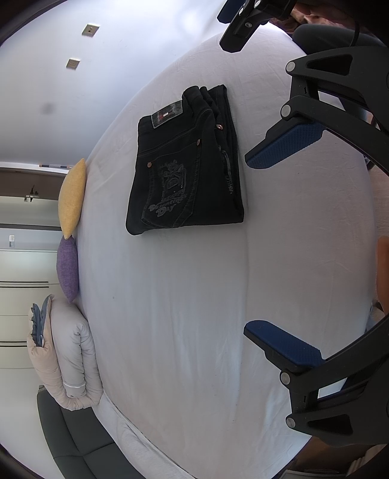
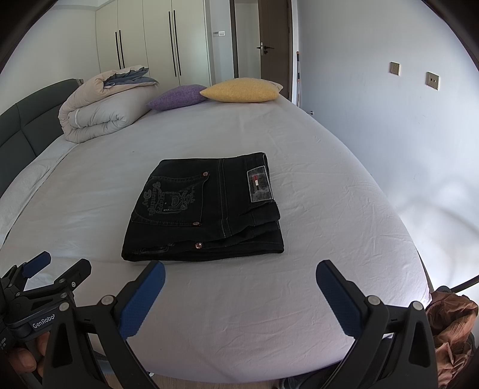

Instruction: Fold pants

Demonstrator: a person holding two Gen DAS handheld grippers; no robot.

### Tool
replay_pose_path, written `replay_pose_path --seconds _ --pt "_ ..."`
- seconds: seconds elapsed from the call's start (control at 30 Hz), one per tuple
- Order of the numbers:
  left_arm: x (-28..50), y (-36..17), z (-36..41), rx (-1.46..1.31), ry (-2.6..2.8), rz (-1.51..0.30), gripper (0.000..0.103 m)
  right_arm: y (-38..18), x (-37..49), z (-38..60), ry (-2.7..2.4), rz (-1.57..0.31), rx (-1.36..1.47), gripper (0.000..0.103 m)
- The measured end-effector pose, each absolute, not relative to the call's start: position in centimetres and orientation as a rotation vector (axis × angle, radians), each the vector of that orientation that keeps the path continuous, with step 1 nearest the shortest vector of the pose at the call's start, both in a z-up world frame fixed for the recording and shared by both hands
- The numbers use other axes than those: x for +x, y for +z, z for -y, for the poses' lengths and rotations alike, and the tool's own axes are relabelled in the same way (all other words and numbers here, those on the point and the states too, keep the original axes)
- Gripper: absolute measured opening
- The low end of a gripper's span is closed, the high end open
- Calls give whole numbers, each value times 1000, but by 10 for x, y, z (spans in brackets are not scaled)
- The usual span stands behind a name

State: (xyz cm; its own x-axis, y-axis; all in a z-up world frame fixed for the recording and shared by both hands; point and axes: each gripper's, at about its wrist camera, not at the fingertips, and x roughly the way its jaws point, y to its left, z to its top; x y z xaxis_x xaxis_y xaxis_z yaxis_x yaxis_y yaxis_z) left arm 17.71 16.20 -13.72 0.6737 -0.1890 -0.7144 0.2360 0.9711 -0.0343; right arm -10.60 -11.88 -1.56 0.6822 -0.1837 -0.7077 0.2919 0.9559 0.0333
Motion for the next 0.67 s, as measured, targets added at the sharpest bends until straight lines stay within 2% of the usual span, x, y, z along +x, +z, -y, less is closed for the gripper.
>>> replay_pose_path --seconds 0.67 --pt "177 -141 -163 69 -234 -798 103 -15 -108 116 -268 -779 149 103"
